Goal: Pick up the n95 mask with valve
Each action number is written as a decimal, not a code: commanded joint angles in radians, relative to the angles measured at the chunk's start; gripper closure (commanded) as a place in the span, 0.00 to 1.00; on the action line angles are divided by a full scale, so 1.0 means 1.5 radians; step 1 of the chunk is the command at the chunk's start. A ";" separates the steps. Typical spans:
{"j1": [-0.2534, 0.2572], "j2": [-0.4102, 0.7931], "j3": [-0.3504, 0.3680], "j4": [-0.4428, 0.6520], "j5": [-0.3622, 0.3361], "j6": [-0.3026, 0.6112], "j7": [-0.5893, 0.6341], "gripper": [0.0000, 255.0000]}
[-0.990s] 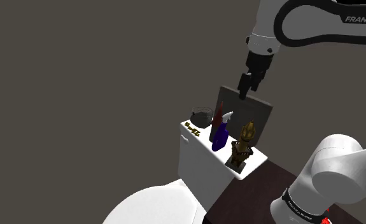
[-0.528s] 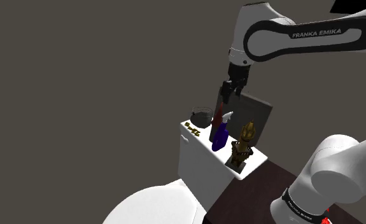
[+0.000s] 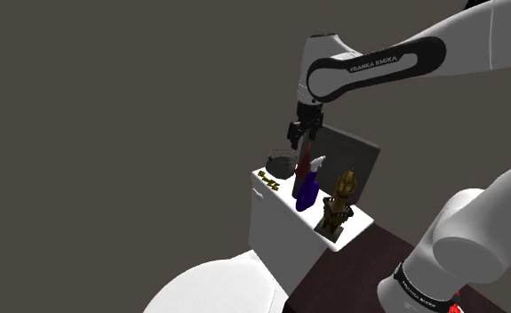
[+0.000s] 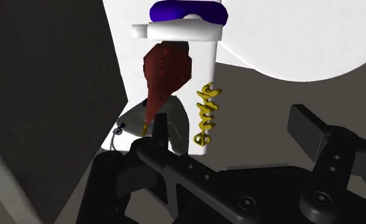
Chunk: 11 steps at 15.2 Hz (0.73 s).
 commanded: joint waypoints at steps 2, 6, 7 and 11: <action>-0.004 0.074 -0.006 0.036 0.002 0.038 0.002 0.00; -0.011 0.176 -0.015 0.094 0.008 0.080 0.000 0.00; -0.013 0.202 -0.017 0.110 0.010 0.089 -0.001 0.00; -0.021 0.305 -0.023 0.185 0.021 0.115 -0.005 0.00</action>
